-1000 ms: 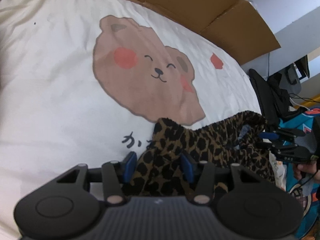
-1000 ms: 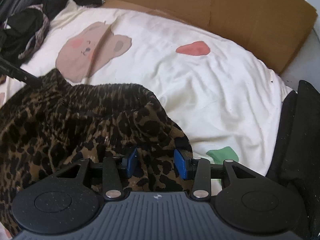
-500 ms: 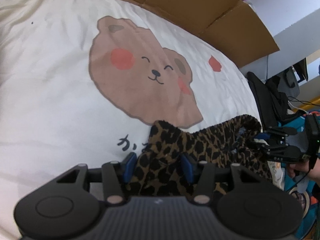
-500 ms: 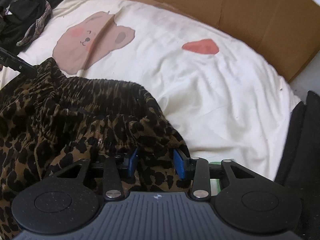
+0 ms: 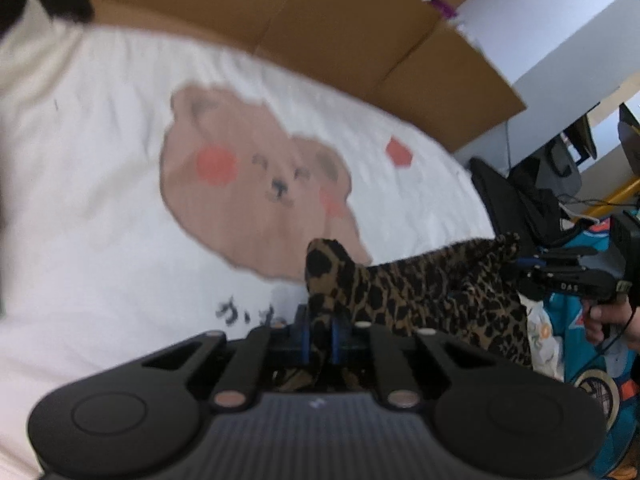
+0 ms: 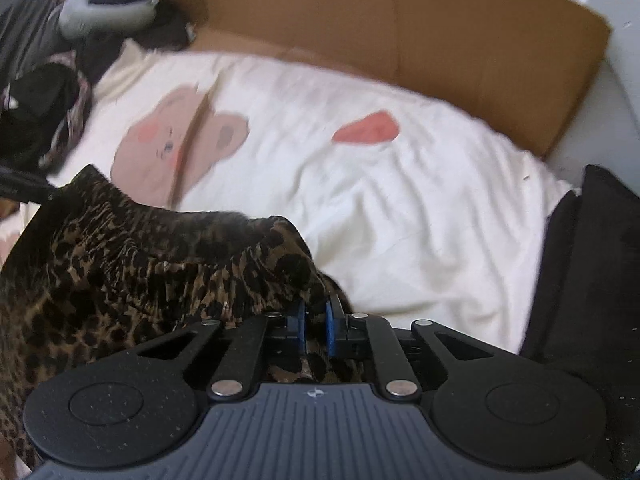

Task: Fold clothes

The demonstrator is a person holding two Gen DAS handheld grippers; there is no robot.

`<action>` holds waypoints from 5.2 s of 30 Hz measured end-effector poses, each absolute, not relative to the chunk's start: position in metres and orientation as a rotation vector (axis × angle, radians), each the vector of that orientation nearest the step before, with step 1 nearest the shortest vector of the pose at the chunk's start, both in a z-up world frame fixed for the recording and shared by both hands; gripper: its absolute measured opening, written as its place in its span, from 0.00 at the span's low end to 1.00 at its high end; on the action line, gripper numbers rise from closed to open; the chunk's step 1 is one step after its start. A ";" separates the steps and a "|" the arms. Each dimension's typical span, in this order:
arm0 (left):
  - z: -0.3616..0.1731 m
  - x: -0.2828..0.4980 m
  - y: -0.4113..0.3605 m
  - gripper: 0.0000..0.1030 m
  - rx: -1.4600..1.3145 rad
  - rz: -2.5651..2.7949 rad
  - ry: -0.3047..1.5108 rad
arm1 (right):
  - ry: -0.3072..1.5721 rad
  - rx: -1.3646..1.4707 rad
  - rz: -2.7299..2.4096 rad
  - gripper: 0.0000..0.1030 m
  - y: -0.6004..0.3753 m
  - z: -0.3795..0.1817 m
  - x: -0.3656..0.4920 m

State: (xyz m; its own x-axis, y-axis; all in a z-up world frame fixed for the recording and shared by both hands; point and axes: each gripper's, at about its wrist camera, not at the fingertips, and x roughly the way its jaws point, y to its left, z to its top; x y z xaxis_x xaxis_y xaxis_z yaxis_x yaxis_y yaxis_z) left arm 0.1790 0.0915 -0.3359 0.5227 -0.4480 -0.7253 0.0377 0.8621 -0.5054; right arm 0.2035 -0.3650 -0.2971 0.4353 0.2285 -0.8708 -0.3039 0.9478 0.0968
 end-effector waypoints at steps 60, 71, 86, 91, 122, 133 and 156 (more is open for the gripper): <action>-0.320 0.343 0.127 0.25 -0.238 0.018 0.961 | 1.024 0.016 0.208 0.38 -0.370 -0.313 0.402; -0.286 0.299 0.075 0.29 -0.258 -0.122 0.966 | 1.070 0.086 0.202 0.38 -0.412 -0.298 0.296; -0.261 0.228 -0.011 0.32 -0.146 -0.309 1.058 | 1.014 0.236 0.056 0.38 -0.454 -0.282 0.163; -0.248 0.227 -0.025 0.32 -0.063 -0.361 1.109 | 1.004 0.283 0.013 0.38 -0.466 -0.288 0.128; -0.321 0.128 -0.168 0.53 0.312 -0.491 1.275 | 0.958 0.475 -0.011 0.39 -0.476 -0.374 0.064; -0.351 0.101 -0.177 0.54 0.435 -0.344 1.278 | 0.934 0.518 -0.034 0.39 -0.473 -0.375 0.052; -0.322 0.123 -0.120 0.03 0.162 -0.273 1.295 | 0.908 0.505 0.020 0.39 -0.470 -0.370 0.056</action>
State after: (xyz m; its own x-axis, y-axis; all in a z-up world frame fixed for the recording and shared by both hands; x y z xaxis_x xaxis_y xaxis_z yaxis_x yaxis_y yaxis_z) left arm 0.1226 -0.1201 -0.3223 0.2467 -0.1089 -0.9630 0.2893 0.9566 -0.0341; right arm 0.0563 -0.4698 -0.3699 0.6235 0.2258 -0.7485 0.1927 0.8835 0.4270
